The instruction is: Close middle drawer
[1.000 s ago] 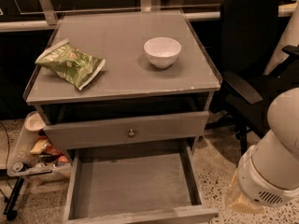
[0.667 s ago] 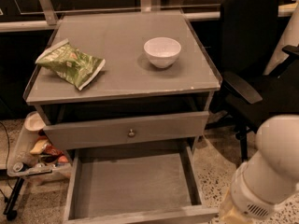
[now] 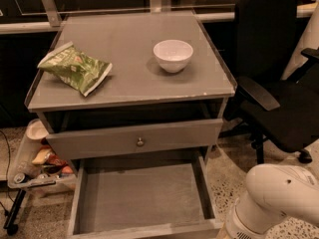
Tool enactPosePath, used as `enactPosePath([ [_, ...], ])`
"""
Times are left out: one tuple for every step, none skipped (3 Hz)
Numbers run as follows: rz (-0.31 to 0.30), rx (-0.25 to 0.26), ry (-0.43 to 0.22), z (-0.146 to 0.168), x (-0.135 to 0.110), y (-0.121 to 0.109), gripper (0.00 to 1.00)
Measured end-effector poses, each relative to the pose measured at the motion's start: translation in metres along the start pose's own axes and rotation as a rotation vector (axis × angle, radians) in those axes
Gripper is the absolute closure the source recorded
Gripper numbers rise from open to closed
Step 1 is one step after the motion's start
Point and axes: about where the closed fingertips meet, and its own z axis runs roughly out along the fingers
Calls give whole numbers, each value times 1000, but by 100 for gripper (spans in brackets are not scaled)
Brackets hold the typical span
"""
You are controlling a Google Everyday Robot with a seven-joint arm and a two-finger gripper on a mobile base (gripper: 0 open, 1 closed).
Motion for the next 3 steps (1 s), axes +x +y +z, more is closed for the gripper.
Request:
enactPosePath([
  [0,0,0,0,0,0,100],
  [23,-35,-6,33,2,-2,100],
  [100,-61,-41,82,6,-14,100],
])
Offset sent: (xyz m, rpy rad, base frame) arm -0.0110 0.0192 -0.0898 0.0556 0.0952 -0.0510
